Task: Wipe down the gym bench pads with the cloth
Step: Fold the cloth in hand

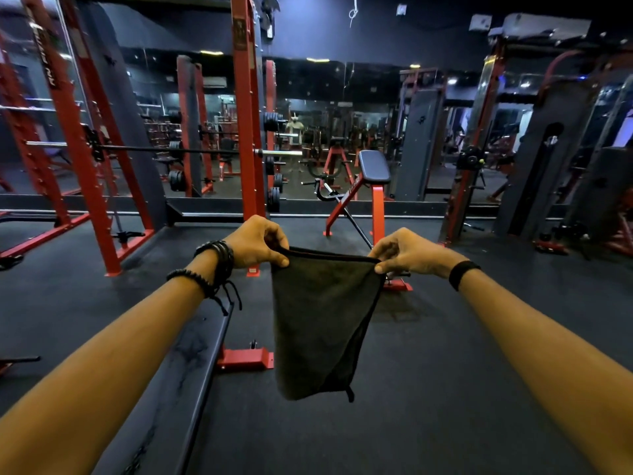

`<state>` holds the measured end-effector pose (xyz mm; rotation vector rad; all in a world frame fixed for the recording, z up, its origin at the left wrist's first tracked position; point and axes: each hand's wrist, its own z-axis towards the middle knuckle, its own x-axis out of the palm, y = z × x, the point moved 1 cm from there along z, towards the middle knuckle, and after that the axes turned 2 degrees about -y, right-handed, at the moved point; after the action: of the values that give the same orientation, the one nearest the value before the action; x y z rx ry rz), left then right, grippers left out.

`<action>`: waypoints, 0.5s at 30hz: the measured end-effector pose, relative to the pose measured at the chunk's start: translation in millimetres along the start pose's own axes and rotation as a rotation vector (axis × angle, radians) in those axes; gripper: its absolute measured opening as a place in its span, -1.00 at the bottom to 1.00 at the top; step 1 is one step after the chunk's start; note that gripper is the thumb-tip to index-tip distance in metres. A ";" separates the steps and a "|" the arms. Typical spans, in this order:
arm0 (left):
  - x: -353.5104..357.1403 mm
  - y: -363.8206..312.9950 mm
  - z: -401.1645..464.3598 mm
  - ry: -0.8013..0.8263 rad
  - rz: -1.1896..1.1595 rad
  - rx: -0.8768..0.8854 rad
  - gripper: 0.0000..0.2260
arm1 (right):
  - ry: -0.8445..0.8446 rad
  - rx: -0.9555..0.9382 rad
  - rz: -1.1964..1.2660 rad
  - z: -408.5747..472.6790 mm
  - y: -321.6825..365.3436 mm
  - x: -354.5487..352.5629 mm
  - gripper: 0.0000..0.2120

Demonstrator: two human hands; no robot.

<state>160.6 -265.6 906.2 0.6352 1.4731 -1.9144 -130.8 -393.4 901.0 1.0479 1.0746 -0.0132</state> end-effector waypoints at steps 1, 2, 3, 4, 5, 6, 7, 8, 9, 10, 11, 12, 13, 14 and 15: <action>-1.1 -2.3 1.2 -0.038 -0.018 0.021 -0.80 | -0.072 -0.021 0.031 -0.3 1.8 -0.7 -0.85; -3.2 -5.8 3.1 -0.105 -0.020 0.058 -0.79 | -0.193 -0.060 0.070 0.7 3.7 -1.4 -0.85; -6.0 -9.2 6.3 -0.167 0.001 0.087 -0.79 | -0.276 -0.082 0.099 2.4 5.3 -3.2 -0.86; -8.8 -13.6 9.0 -0.182 0.045 0.095 -0.80 | -0.270 -0.067 0.091 3.7 8.4 -5.2 -0.86; -10.3 -16.9 10.6 -0.128 0.100 0.075 -0.82 | -0.141 -0.015 0.056 3.8 12.3 -5.9 -0.86; -9.7 -17.6 10.5 -0.036 0.131 0.035 -0.83 | 0.032 0.052 0.031 2.0 15.0 -5.3 -0.86; -8.3 -16.3 9.7 0.019 0.137 0.009 -0.84 | 0.130 0.089 0.040 1.3 15.2 -4.5 -0.85; -7.6 -14.0 8.8 -0.009 0.132 0.012 -0.83 | 0.113 0.091 0.089 1.3 15.5 -4.6 -0.84; -8.0 -11.6 7.5 -0.092 0.111 0.032 -0.81 | 0.001 0.068 0.170 2.4 14.5 -5.1 -0.85; -8.6 -11.4 5.5 -0.166 0.071 0.058 -0.80 | -0.136 0.035 0.224 3.6 13.0 -5.8 -0.86; -9.6 -11.2 5.2 -0.189 0.044 0.072 -0.80 | -0.215 0.013 0.220 5.2 10.8 -6.4 -0.87; -9.9 -13.0 5.2 -0.163 0.052 0.065 -0.80 | -0.195 0.023 0.182 4.8 11.1 -5.3 -0.87; -10.1 -13.9 5.4 -0.105 0.093 0.038 -0.79 | -0.096 0.058 0.139 4.0 11.7 -3.0 -0.86; -10.0 -13.6 5.3 -0.033 0.132 0.000 -0.76 | 0.029 0.101 0.106 3.2 11.6 -0.9 -0.85; -9.5 -12.7 4.0 0.032 0.151 -0.035 -0.72 | 0.125 0.129 0.098 2.1 11.9 0.1 -0.84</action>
<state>157.8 -265.5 922.4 0.7427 1.4324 -1.7674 -123.6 -388.3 909.3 1.2302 1.1458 0.0640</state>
